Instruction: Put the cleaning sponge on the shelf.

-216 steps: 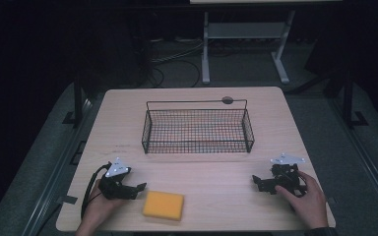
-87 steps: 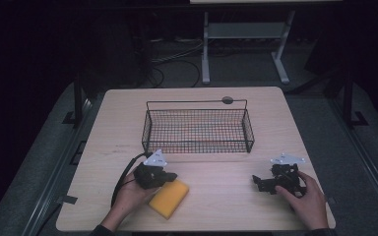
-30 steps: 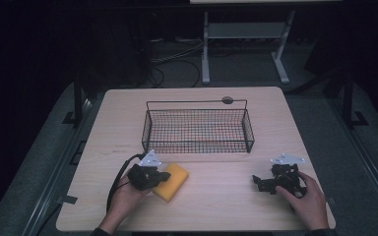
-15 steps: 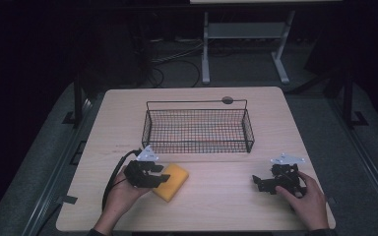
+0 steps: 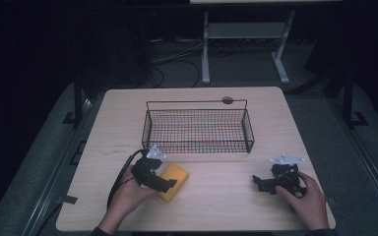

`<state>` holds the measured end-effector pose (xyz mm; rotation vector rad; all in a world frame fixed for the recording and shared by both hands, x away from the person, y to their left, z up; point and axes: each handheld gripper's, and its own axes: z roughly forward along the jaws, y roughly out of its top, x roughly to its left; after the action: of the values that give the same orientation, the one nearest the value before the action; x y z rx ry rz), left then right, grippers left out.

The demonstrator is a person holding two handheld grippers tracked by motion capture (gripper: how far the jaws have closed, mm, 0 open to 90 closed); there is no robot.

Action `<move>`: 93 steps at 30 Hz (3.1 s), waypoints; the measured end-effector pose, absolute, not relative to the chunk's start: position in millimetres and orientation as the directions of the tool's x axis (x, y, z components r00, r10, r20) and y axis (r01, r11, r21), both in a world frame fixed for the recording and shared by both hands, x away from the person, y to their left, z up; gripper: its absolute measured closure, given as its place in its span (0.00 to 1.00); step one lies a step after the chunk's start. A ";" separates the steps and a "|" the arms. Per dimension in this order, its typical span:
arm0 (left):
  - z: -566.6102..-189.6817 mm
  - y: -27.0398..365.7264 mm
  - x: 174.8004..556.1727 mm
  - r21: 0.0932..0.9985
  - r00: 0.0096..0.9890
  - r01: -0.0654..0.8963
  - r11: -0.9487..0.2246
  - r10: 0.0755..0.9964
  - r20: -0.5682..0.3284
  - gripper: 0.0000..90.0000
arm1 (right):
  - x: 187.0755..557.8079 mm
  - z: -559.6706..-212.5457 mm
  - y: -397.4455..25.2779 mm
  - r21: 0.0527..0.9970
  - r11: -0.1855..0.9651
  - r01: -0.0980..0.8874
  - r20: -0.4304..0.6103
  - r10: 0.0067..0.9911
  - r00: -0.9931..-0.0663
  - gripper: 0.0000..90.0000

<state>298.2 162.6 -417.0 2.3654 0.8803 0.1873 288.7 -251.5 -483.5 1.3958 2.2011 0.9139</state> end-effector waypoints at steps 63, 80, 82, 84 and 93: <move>-445.1 143.2 311.1 0.459 0.782 0.577 -0.676 0.619 -0.070 0.22 | 288.5 -483.5 -251.6 0.696 0.296 0.654 0.027 0.899 -0.436 0.00; -421.9 152.6 312.0 0.482 0.796 0.562 -0.672 0.598 -0.095 0.22 | 288.5 -483.5 -251.6 0.696 0.297 0.654 0.027 0.899 -0.437 0.00; -419.6 153.8 312.4 0.487 0.795 0.561 -0.669 0.599 -0.094 0.22 | 288.5 -483.5 -251.6 0.696 0.297 0.654 0.027 0.899 -0.437 0.00; -417.1 154.8 312.6 0.489 0.795 0.563 -0.667 0.599 -0.098 0.22 | 288.5 -483.5 -251.6 0.696 0.297 0.654 0.027 0.899 -0.437 0.00; -410.4 159.5 313.2 0.501 0.799 0.557 -0.662 0.592 -0.106 0.22 | 288.5 -483.6 -251.6 0.696 0.297 0.654 0.027 0.899 -0.437 0.00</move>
<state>313.2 159.5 -410.4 2.4633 0.8526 0.0891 288.5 -251.6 -483.6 1.3943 2.2020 0.9136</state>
